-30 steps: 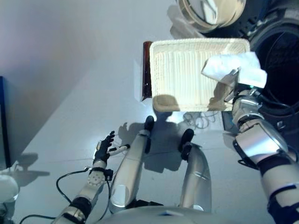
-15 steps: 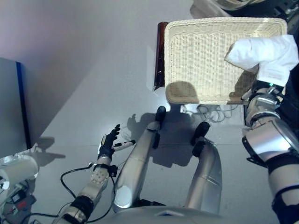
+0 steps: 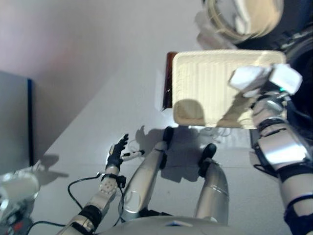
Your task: Pick up the clothes and place them into the washing machine
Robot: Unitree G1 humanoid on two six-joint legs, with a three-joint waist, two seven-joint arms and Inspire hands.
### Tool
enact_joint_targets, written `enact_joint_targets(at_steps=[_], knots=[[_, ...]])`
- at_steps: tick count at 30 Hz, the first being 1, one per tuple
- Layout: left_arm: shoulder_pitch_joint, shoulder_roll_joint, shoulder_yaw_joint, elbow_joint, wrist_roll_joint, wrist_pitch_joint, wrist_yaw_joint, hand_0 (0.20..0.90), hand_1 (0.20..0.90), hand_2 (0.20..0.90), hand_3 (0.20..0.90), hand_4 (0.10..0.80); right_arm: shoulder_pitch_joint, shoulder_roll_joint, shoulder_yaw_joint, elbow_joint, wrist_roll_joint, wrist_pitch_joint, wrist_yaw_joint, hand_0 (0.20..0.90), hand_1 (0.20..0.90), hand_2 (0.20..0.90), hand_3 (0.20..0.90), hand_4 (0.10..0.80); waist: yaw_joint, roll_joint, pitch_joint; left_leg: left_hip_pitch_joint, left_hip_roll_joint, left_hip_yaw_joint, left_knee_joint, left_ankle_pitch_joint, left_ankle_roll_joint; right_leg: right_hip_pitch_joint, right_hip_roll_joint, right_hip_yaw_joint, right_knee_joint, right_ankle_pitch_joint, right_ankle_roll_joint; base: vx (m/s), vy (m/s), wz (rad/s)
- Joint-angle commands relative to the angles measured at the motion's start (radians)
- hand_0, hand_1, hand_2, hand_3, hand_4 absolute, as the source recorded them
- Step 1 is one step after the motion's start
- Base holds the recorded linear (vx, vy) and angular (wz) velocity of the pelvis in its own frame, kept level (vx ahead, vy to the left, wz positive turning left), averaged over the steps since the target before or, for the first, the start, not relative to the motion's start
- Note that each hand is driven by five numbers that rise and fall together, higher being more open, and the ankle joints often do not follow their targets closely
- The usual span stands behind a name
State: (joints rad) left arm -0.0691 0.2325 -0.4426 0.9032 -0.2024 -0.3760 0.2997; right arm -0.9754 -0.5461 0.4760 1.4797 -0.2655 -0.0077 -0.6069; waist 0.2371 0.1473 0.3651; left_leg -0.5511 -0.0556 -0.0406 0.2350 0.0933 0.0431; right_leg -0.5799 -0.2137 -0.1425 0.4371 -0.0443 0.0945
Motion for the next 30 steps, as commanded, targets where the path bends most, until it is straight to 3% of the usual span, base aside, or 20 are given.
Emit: enact_joint_targets(at_steps=[1,9,15,23,27,28,30], knots=[[0.034,0.009,0.033,0.08,0.009,-0.034,0.019,0.9,0.9,0.9,0.9,0.8,0.093,0.009,-0.019,-0.022,0.073,-0.069,0.003,0.9,0.9,0.9,0.9,0.8,-0.002,-0.04,-0.056,0.043,0.007,0.021,-0.067,-0.013,-0.085,0.165,0.024,0.008,-0.237,0.089,-0.012,0.068,-0.044,-0.25],[0.056,-0.012,0.125,0.261,0.025,-0.041,-0.023,0.9,0.9,0.9,0.9,0.8,0.625,0.234,-0.195,-0.192,0.249,-0.204,0.129,0.9,0.9,0.9,0.9,0.8,-0.083,-0.112,-0.178,0.228,0.038,0.027,-0.197,0.019,-0.091,0.35,0.03,-0.01,-0.408,0.144,0.018,0.076,-0.084,-0.12],[0.118,-0.032,0.213,0.411,0.073,-0.036,-0.075,0.9,0.9,0.9,0.9,0.8,0.95,0.314,-0.435,-0.165,0.474,-0.262,0.283,0.9,0.9,0.9,0.9,0.8,-0.137,-0.127,-0.303,0.35,0.042,0.048,-0.232,-0.01,-0.084,0.447,0.025,0.007,-0.449,0.14,0.039,0.136,-0.022,-0.11],[0.173,-0.042,0.267,0.468,0.112,-0.027,-0.149,0.9,0.9,0.9,0.9,0.8,1.031,0.322,-0.477,-0.05,0.433,-0.226,0.363,0.9,0.9,0.9,0.9,0.8,-0.155,-0.133,-0.389,0.437,0.022,0.082,-0.225,-0.07,-0.06,0.499,-0.001,0.048,-0.438,0.131,0.058,0.096,0.035,-0.22],[0.164,-0.024,0.282,0.455,0.12,-0.011,-0.173,0.9,0.9,0.9,0.9,0.8,1.038,0.323,-0.485,-0.033,0.43,-0.216,0.378,0.9,0.9,0.9,0.9,0.8,-0.165,-0.141,-0.375,0.473,-0.001,0.057,-0.161,-0.125,-0.02,0.486,-0.008,0.054,-0.232,0.092,0.053,0.043,0.087,0.03],[0.158,-0.012,0.281,0.451,0.119,-0.008,-0.178,0.9,0.9,0.9,0.9,0.8,1.049,0.334,-0.479,-0.05,0.447,-0.221,0.383,0.9,0.9,0.9,0.9,0.8,-0.187,-0.133,-0.345,0.495,-0.001,0.041,-0.143,-0.134,0.002,0.428,0.005,0.082,-0.056,0.153,0.048,-0.005,0.112,0.11],[0.156,-0.006,0.283,0.448,0.12,-0.004,-0.182,0.9,0.9,0.9,0.9,0.8,1.053,0.337,-0.476,-0.061,0.456,-0.225,0.385,0.9,0.9,0.9,0.9,0.8,-0.196,-0.131,-0.33,0.506,-0.004,0.036,-0.133,-0.142,0.01,0.394,0.014,0.097,0.009,0.172,0.043,0.007,0.092,0.23]])
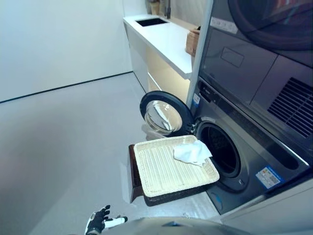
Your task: Pick up the clothes and place them into the washing machine
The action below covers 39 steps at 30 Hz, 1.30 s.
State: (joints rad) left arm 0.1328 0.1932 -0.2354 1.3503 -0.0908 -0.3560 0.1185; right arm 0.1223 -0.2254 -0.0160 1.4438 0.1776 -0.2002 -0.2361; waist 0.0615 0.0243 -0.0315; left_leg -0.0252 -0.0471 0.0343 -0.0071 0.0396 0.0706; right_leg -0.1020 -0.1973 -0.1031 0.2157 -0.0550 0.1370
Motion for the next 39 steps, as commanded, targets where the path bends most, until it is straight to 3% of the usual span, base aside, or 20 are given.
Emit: enact_joint_targets(at_steps=[1,3,5,6,8,10,12,17,23,24,26,27,29,31,34,35,37,38,39], knots=[[-0.051,0.044,0.076,-0.005,0.01,-0.024,-0.002,0.9,0.9,0.9,0.9,0.8,-0.043,0.019,0.022,-0.041,0.022,-0.035,0.018,0.9,0.9,0.9,0.9,0.8,-0.033,0.002,0.082,-0.01,-0.003,-0.051,0.117,-0.091,-0.009,-0.119,0.03,0.072,0.305,0.184,-0.011,0.118,0.087,0.22],[-0.061,0.058,0.083,-0.006,0.005,-0.023,-0.003,0.9,0.9,0.9,0.9,0.8,-0.039,0.024,0.028,-0.062,0.033,-0.033,0.026,0.9,0.9,0.9,0.9,0.8,-0.057,-0.005,0.091,0.032,-0.015,-0.076,0.117,-0.121,-0.009,-0.205,0.063,0.084,0.253,0.157,-0.033,0.229,0.008,0.18],[-0.069,0.062,0.084,-0.006,0.001,-0.024,-0.003,0.9,0.9,0.9,0.9,0.8,-0.04,0.022,0.027,-0.067,0.032,-0.03,0.028,0.9,0.9,0.9,0.9,0.8,-0.07,-0.011,0.093,0.052,-0.021,-0.089,0.113,-0.138,-0.015,-0.213,0.058,0.072,0.185,0.154,-0.036,0.262,-0.098,0.27],[-0.082,0.067,0.078,-0.013,-0.007,-0.027,0.002,0.9,0.9,0.9,0.9,0.8,-0.038,0.023,0.028,-0.084,0.025,-0.022,0.03,0.9,0.9,0.9,0.9,0.8,-0.087,-0.031,0.088,0.091,-0.039,-0.107,0.089,-0.162,-0.03,-0.246,0.022,0.051,-0.027,0.198,-0.019,0.365,-0.161,0.62],[-0.091,0.069,0.075,-0.012,-0.014,-0.028,0.007,0.9,0.9,0.9,0.9,0.8,-0.041,0.023,0.023,-0.086,0.022,-0.015,0.026,0.9,0.9,0.9,0.9,0.8,-0.098,-0.028,0.096,0.123,-0.03,-0.123,0.079,-0.181,-0.039,-0.24,0.019,0.039,-0.118,0.227,-0.011,0.336,-0.15,0.42],[-0.119,0.067,0.058,-0.013,-0.025,-0.031,0.028,0.9,0.9,0.9,0.9,0.8,-0.043,0.03,0.032,-0.098,0.016,-0.01,0.03,0.9,0.9,0.9,0.9,0.8,-0.121,-0.049,0.074,0.152,-0.016,-0.158,0.066,-0.21,-0.055,-0.227,0.056,0.159,-0.15,0.241,-0.011,0.276,-0.154,-0.35],[-0.125,0.048,0.051,-0.014,-0.035,-0.028,0.039,0.9,0.9,0.9,0.9,0.8,-0.045,0.031,0.033,-0.105,0.017,-0.011,0.029,0.9,0.9,0.9,0.9,0.8,-0.115,-0.049,0.057,0.166,0.008,-0.168,0.063,-0.211,-0.069,-0.212,0.067,0.159,-0.139,0.243,-0.012,0.255,-0.186,0.44],[-0.127,0.023,0.027,-0.036,-0.049,-0.03,0.038,0.9,0.9,0.9,0.9,0.8,-0.059,0.013,0.058,-0.127,0.004,-0.017,0.036,0.9,0.9,0.9,0.9,0.8,-0.122,-0.03,0.031,0.141,0.058,-0.218,0.129,-0.157,-0.099,-0.183,0.123,0.129,-0.12,0.205,-0.042,0.203,-0.206,0.56],[-0.133,0.012,0.019,-0.04,-0.054,-0.031,0.038,0.9,0.9,0.9,0.9,0.8,-0.094,0.004,0.085,-0.139,0.011,-0.022,0.038,0.9,0.9,0.9,0.9,0.8,-0.111,-0.014,0.029,0.118,0.079,-0.239,0.18,-0.092,-0.123,-0.158,0.149,0.113,-0.125,0.174,-0.064,0.134,-0.136,0.25],[-0.137,0.01,0.018,-0.039,-0.058,-0.029,0.038,0.9,0.9,0.9,0.9,0.8,-0.1,0.007,0.101,-0.143,0.007,-0.022,0.042,0.9,0.9,0.9,0.9,0.8,-0.106,-0.011,0.029,0.094,0.082,-0.238,0.242,-0.043,-0.134,-0.132,0.157,0.108,-0.142,0.164,-0.078,0.146,-0.146,-0.01],[-0.134,0.007,0.02,-0.041,-0.064,-0.027,0.033,0.9,0.9,0.9,0.9,0.8,-0.105,0.007,0.109,-0.144,0.01,-0.02,0.045,0.9,0.9,0.9,0.9,0.8,-0.094,-0.025,0.039,0.02,0.067,-0.222,0.415,0.03,-0.137,-0.082,0.157,0.11,-0.165,0.149,-0.1,0.159,-0.19,0.05],[-0.133,0.007,0.021,-0.041,-0.064,-0.027,0.029,0.9,0.9,0.9,0.9,0.8,-0.106,0.009,0.113,-0.144,0.009,-0.02,0.045,0.9,0.9,0.9,0.9,0.8,-0.085,-0.035,0.049,-0.018,0.045,-0.221,0.495,0.051,-0.135,-0.056,0.155,0.113,-0.173,0.144,-0.11,0.12,-0.168,0.21],[-0.128,0.006,0.026,-0.045,-0.064,-0.023,0.023,0.9,0.9,0.9,0.9,0.8,-0.111,0.006,0.12,-0.14,0.007,-0.017,0.048,0.9,0.9,0.9,0.9,0.8,-0.067,-0.055,0.066,-0.074,-0.003,-0.216,0.65,0.07,-0.12,-0.018,0.146,0.128,-0.181,0.139,-0.124,0.16,-0.15,0.13],[-0.123,0.003,0.028,-0.042,-0.063,-0.022,0.021,0.9,0.9,0.9,0.9,0.8,-0.125,0.005,0.125,-0.132,0.006,-0.012,0.041,0.9,0.9,0.9,0.9,0.8,-0.051,-0.061,0.078,-0.15,-0.004,-0.172,0.704,0.06,-0.107,0.011,0.142,0.138,-0.181,0.125,-0.131,0.156,-0.081,-0.29],[-0.123,0.009,0.026,-0.04,-0.065,-0.022,0.028,0.9,0.9,0.9,0.9,0.8,-0.153,0.009,0.137,-0.125,0.021,-0.014,0.035,0.9,0.9,0.9,0.9,0.8,-0.018,-0.07,0.097,-0.272,0.032,-0.106,0.586,0.019,-0.089,0.053,0.142,0.156,-0.175,0.095,-0.126,0.192,0.008,-0.22],[-0.13,0.015,0.023,-0.035,-0.068,-0.023,0.036,0.9,0.9,0.9,0.9,0.8,-0.165,0.011,0.145,-0.123,0.026,-0.019,0.029,0.9,0.9,0.9,0.9,0.8,-0.012,-0.06,0.102,-0.298,0.061,-0.087,0.462,0.035,-0.095,0.064,0.154,0.162,-0.18,0.076,-0.121,0.232,0.101,-0.24],[-0.135,0.019,0.019,-0.037,-0.072,-0.019,0.045,0.9,0.9,0.9,0.9,0.8,-0.175,0.012,0.152,-0.124,0.04,-0.023,0.019,0.9,0.9,0.9,0.9,0.8,0.004,-0.024,0.1,-0.311,0.125,-0.071,0.197,0.093,-0.121,0.094,0.186,0.173,-0.196,0.04,-0.101,0.329,0.181,-0.26],[-0.14,0.017,0.007,-0.03,-0.067,-0.016,0.053,0.9,0.9,0.9,0.9,0.8,-0.176,0.012,0.152,-0.124,0.051,-0.026,0.01,0.9,0.9,0.9,0.9,0.8,0.01,-0.013,0.103,-0.342,0.158,-0.037,0.045,0.125,-0.136,0.124,0.191,0.18,-0.213,0.017,-0.09,0.464,0.258,0.04],[-0.152,0.013,-0.006,-0.025,-0.058,-0.007,0.061,0.9,0.9,0.9,0.9,0.8,-0.176,0.009,0.144,-0.123,0.063,-0.023,0.0,0.9,0.9,0.9,0.9,0.8,0.011,-0.004,0.097,-0.33,0.171,0.015,-0.061,0.164,-0.156,0.163,0.179,0.172,-0.221,-0.014,-0.078,0.443,0.229,0.04]])
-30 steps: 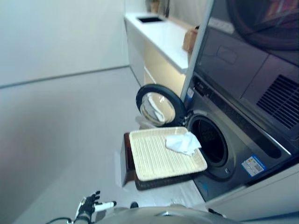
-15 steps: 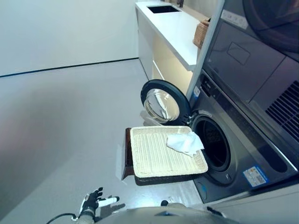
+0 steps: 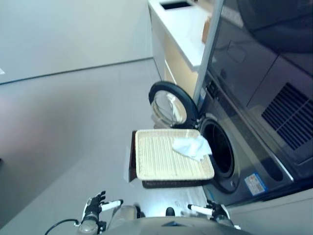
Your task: Pick up the clothes and place them into the washing machine
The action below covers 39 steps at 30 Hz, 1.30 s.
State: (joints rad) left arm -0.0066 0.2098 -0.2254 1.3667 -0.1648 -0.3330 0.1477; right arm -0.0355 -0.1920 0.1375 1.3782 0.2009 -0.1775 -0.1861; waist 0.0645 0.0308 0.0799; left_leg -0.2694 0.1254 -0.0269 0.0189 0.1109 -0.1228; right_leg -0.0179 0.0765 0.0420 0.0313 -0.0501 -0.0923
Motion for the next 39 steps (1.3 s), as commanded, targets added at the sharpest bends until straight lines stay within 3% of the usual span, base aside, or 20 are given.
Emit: enact_joint_targets(at_steps=[1,3,6,7,8,9,10,12,13,15,16,17,19,23,26,30,33,35,39], knots=[[-0.012,-0.009,-0.019,-0.042,0.023,-0.025,0.034,0.9,0.9,0.9,0.9,0.8,-0.019,-0.023,-0.014,-0.056,0.043,-0.044,-0.05,0.9,0.9,0.9,0.9,0.8,0.013,-0.007,-0.02,-0.08,-0.006,0.071,-0.076,0.104,0.039,0.097,-0.1,0.031,-0.034,-0.028,0.156,0.292,0.159,0.05],[-0.01,-0.01,-0.01,-0.04,0.025,-0.026,0.036,0.9,0.9,0.9,0.9,0.8,-0.021,-0.022,-0.018,-0.049,0.043,-0.042,-0.046,0.9,0.9,0.9,0.9,0.8,0.02,-0.002,-0.027,-0.055,-0.015,0.045,-0.068,0.103,0.044,0.11,-0.102,0.048,-0.023,-0.045,0.158,0.315,0.177,-0.12],[-0.007,0.007,0.006,-0.042,0.027,-0.028,0.032,0.9,0.9,0.9,0.9,0.8,-0.012,-0.008,-0.035,-0.029,0.045,-0.041,-0.038,0.9,0.9,0.9,0.9,0.8,0.033,-0.021,-0.065,-0.026,-0.041,0.055,-0.04,0.107,0.059,0.142,-0.146,0.057,0.031,-0.072,0.18,0.392,0.221,-0.56],[-0.015,0.027,0.021,-0.051,0.025,-0.03,0.032,0.9,0.9,0.9,0.9,0.8,-0.011,0.002,-0.037,-0.021,0.038,-0.037,-0.027,0.9,0.9,0.9,0.9,0.8,0.037,-0.039,-0.078,0.002,-0.067,0.074,-0.029,0.079,0.078,0.121,-0.167,0.057,0.129,-0.041,0.203,0.351,0.211,-0.71],[-0.014,0.028,0.021,-0.051,0.025,-0.03,0.032,0.9,0.9,0.9,0.9,0.8,-0.011,0.002,-0.036,-0.021,0.038,-0.037,-0.027,0.9,0.9,0.9,0.9,0.8,0.038,-0.041,-0.078,0.003,-0.068,0.076,-0.028,0.078,0.079,0.12,-0.169,0.058,0.132,-0.044,0.203,0.374,0.255,-0.64],[-0.02,0.045,0.03,-0.073,0.021,-0.031,0.029,0.9,0.9,0.9,0.9,0.8,-0.01,0.007,-0.037,-0.022,0.041,-0.035,-0.02,0.9,0.9,0.9,0.9,0.8,0.034,-0.047,-0.076,0.032,-0.09,0.073,-0.024,0.052,0.101,0.07,-0.174,0.069,0.258,0.024,0.219,0.154,0.119,-0.43],[-0.02,0.045,0.03,-0.073,0.021,-0.031,0.029,0.9,0.9,0.9,0.9,0.8,-0.011,0.008,-0.037,-0.022,0.041,-0.035,-0.02,0.9,0.9,0.9,0.9,0.8,0.034,-0.048,-0.076,0.032,-0.091,0.075,-0.024,0.051,0.101,0.068,-0.175,0.07,0.261,0.022,0.219,0.231,0.191,-0.3],[-0.03,0.057,0.036,-0.091,0.02,-0.031,0.028,0.9,0.9,0.9,0.9,0.8,-0.009,0.008,-0.044,-0.023,0.055,-0.038,-0.013,0.9,0.9,0.9,0.9,0.8,0.022,-0.048,-0.066,0.068,-0.113,0.072,-0.024,0.023,0.127,0.015,-0.177,0.068,0.393,0.107,0.227,0.192,0.192,0.1],[-0.03,0.063,0.035,-0.1,0.025,-0.031,0.022,0.9,0.9,0.9,0.9,0.8,-0.007,0.009,-0.046,-0.022,0.058,-0.038,-0.011,0.9,0.9,0.9,0.9,0.8,0.006,-0.039,-0.053,0.099,-0.12,0.06,-0.022,0.004,0.145,-0.024,-0.16,0.068,0.49,0.161,0.225,0.169,0.174,0.12],[-0.028,0.064,0.035,-0.107,0.024,-0.031,0.019,0.9,0.9,0.9,0.9,0.8,-0.007,0.008,-0.047,-0.031,0.058,-0.04,-0.015,0.9,0.9,0.9,0.9,0.8,0.001,-0.033,-0.047,0.113,-0.122,0.051,-0.022,-0.006,0.151,-0.048,-0.153,0.064,0.529,0.16,0.22,0.197,0.144,0.07],[-0.027,0.065,0.031,-0.101,0.026,-0.032,0.014,0.9,0.9,0.9,0.9,0.8,-0.009,0.005,-0.045,-0.056,0.033,-0.042,-0.027,0.9,0.9,0.9,0.9,0.8,-0.005,-0.019,-0.042,0.144,-0.12,0.04,-0.031,-0.022,0.153,-0.103,-0.159,0.02,0.511,0.128,0.207,0.216,0.122,0.09],[-0.026,0.066,0.031,-0.101,0.026,-0.032,0.014,0.9,0.9,0.9,0.9,0.8,-0.008,0.005,-0.044,-0.057,0.032,-0.041,-0.027,0.9,0.9,0.9,0.9,0.8,-0.011,-0.022,-0.039,0.148,-0.125,0.036,-0.032,-0.022,0.153,-0.099,-0.165,0.016,0.517,0.121,0.207,0.234,0.081,0.0],[-0.028,0.055,0.013,-0.086,0.034,-0.036,0.021,0.9,0.9,0.9,0.9,0.8,-0.027,-0.017,-0.034,-0.088,-0.051,-0.033,-0.069,0.9,0.9,0.9,0.9,0.8,-0.019,-0.017,-0.037,0.19,-0.123,0.021,-0.046,-0.05,0.132,-0.149,-0.22,-0.094,0.3,0.063,0.199,0.258,-0.047,0.08],[-0.037,0.063,0.003,-0.099,0.03,-0.055,0.054,0.9,0.9,0.9,0.9,0.8,-0.033,-0.041,-0.016,-0.278,-0.127,-0.027,-0.107,0.9,0.9,0.9,0.9,0.8,-0.048,-0.054,-0.021,0.234,-0.133,0.007,-0.057,-0.087,0.104,-0.137,-0.27,-0.14,0.032,0.153,0.234,0.164,-0.123,0.27],[-0.036,0.068,0.017,-0.082,0.019,-0.058,0.065,0.9,0.9,0.9,0.9,0.8,-0.023,-0.049,-0.007,-0.333,-0.147,-0.025,-0.106,0.9,0.9,0.9,0.9,0.8,-0.045,-0.077,-0.033,0.239,-0.127,0.017,-0.065,-0.086,0.095,-0.105,-0.272,-0.13,0.013,0.158,0.242,0.055,-0.115,0.45],[-0.011,0.061,0.034,-0.07,0.029,-0.042,0.052,0.9,0.9,0.9,0.9,0.8,0.0,-0.081,0.0,-0.409,-0.192,-0.009,-0.09,0.9,0.9,0.9,0.9,0.8,-0.031,-0.097,-0.075,0.246,-0.097,0.021,-0.085,-0.078,0.073,-0.047,-0.263,-0.179,-0.04,0.154,0.248,0.074,-0.135,0.38],[-0.002,0.065,0.043,-0.067,0.035,-0.044,0.048,0.9,0.9,0.9,0.9,0.8,-0.006,-0.097,0.014,-0.405,-0.248,0.001,-0.102,0.9,0.9,0.9,0.9,0.8,-0.029,-0.099,-0.083,0.247,-0.086,0.018,-0.085,-0.077,0.065,-0.03,-0.257,-0.19,-0.052,0.149,0.245,0.05,-0.097,0.08],[0.002,0.064,0.052,-0.071,0.051,-0.043,0.046,0.9,0.9,0.9,0.9,0.8,-0.04,-0.135,0.06,-0.351,-0.399,0.034,-0.144,0.9,0.9,0.9,0.9,0.8,-0.019,-0.094,-0.093,0.249,-0.073,0.018,-0.088,-0.079,0.056,-0.016,-0.252,-0.2,-0.08,0.148,0.243,0.051,-0.074,0.07],[-0.012,0.063,0.05,-0.079,0.054,-0.044,0.051,0.9,0.9,0.9,0.9,0.8,-0.128,-0.179,0.141,-0.275,-0.523,0.062,-0.172,0.9,0.9,0.9,0.9,0.8,-0.007,-0.083,-0.073,0.226,-0.066,0.015,-0.073,-0.08,0.049,-0.024,-0.251,-0.201,-0.084,0.148,0.239,-0.041,-0.046,0.0]])
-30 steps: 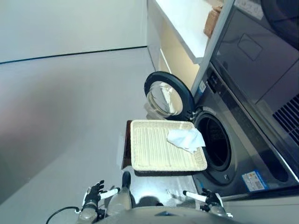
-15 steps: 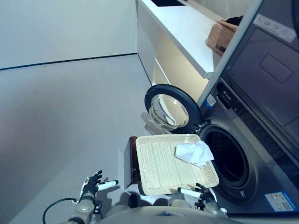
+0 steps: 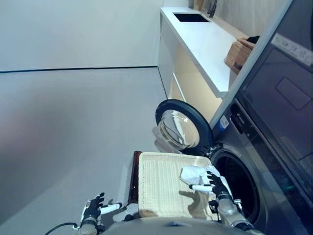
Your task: Pick up the clothes and place them into the washing machine
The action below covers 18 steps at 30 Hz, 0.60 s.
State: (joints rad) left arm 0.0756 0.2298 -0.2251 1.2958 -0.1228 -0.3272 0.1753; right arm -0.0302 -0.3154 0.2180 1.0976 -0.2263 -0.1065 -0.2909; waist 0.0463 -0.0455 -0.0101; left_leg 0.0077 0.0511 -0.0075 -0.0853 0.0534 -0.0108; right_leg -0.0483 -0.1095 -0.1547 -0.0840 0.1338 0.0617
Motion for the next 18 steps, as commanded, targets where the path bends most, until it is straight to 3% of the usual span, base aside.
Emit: enact_joint_targets(at_steps=[1,2,4,7,18], knots=[[-0.113,0.041,0.044,-0.012,-0.007,-0.049,0.033,0.9,0.9,0.9,0.9,0.8,-0.21,-0.074,0.119,0.059,-0.142,0.012,-0.076,0.9,0.9,0.9,0.9,0.8,0.023,-0.002,0.049,-0.093,0.012,-0.009,0.059,-0.024,-0.066,-0.019,-0.069,-0.006,0.042,-0.034,0.081,-0.143,-0.043,-0.06],[-0.115,0.041,0.045,-0.012,-0.007,-0.049,0.033,0.9,0.9,0.9,0.9,0.8,-0.213,-0.073,0.119,0.062,-0.142,0.011,-0.076,0.9,0.9,0.9,0.9,0.8,0.021,-0.002,0.049,-0.096,0.012,-0.01,0.063,-0.025,-0.066,-0.021,-0.069,-0.006,0.043,-0.035,0.081,-0.284,-0.07,-0.1],[-0.186,0.043,0.029,-0.029,-0.065,-0.053,0.062,0.9,0.9,0.9,0.9,0.8,-0.354,-0.112,0.208,0.133,-0.214,0.055,-0.118,0.9,0.9,0.9,0.9,0.8,0.031,0.01,0.145,-0.214,0.005,-0.025,0.142,-0.024,-0.074,-0.123,-0.075,-0.005,0.089,-0.028,0.068,-0.4,-0.073,0.0],[-0.254,0.036,0.011,-0.051,-0.119,-0.061,0.094,0.9,0.9,0.9,0.9,0.8,-0.489,-0.144,0.29,0.179,-0.261,0.09,-0.154,0.9,0.9,0.9,0.9,0.8,0.037,0.025,0.222,-0.331,-0.006,-0.022,0.221,-0.03,-0.079,-0.247,-0.073,-0.002,0.163,-0.022,0.056,-0.29,-0.034,0.24],[-0.282,0.004,-0.054,-0.222,-0.203,-0.083,0.127,0.9,0.9,0.9,0.9,0.8,-0.805,-0.287,0.381,0.313,-0.29,0.161,-0.236,0.9,0.9,0.9,0.9,0.8,0.068,0.078,0.333,-0.584,0.009,0.002,0.346,-0.04,-0.094,-0.536,-0.07,0.02,0.302,-0.032,0.041,-0.09,-0.007,0.05]])
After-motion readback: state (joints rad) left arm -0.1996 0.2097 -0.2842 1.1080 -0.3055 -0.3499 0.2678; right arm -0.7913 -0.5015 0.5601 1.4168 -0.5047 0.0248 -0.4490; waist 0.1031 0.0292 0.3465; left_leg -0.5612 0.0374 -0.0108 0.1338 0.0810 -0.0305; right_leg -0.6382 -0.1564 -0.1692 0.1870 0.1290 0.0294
